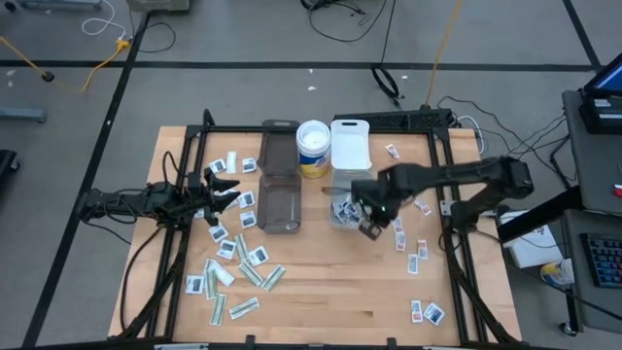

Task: Pick & Place First Aid Supplies
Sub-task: Put the top alcohol pad into the gray bin, then put the alcohol pad into the gray bin

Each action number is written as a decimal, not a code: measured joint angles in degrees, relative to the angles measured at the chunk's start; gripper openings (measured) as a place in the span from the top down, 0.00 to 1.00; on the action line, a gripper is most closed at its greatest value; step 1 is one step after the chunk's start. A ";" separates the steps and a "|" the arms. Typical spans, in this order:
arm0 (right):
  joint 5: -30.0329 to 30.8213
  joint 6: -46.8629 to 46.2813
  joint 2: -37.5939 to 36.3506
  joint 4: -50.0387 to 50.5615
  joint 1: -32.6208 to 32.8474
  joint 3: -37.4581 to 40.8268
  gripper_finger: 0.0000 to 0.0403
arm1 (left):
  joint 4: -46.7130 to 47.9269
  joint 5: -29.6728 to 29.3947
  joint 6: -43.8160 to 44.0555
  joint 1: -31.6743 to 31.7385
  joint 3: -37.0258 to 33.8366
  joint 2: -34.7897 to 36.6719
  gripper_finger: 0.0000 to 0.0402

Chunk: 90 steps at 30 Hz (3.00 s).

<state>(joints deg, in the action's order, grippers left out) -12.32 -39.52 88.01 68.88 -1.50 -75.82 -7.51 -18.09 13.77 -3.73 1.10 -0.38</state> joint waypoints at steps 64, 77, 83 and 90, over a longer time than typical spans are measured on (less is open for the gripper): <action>-1.24 18.40 4.18 -8.62 -5.28 -0.12 0.47 | -0.02 0.00 0.01 0.00 0.01 0.00 0.51; 1.90 9.16 -4.51 -9.12 11.29 10.45 0.47 | -0.02 0.00 -0.01 0.00 0.01 0.00 0.51; 1.98 0.31 -5.78 -9.09 22.74 13.48 0.47 | -0.02 0.00 -0.01 0.00 0.01 0.01 0.51; 1.93 -10.98 -5.91 -11.30 36.71 13.82 0.47 | -0.02 0.00 0.00 0.00 0.01 0.00 0.51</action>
<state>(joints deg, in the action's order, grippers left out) -10.39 -50.49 82.11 57.58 35.22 -62.00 -7.53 -18.09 13.78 -3.73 1.10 -0.38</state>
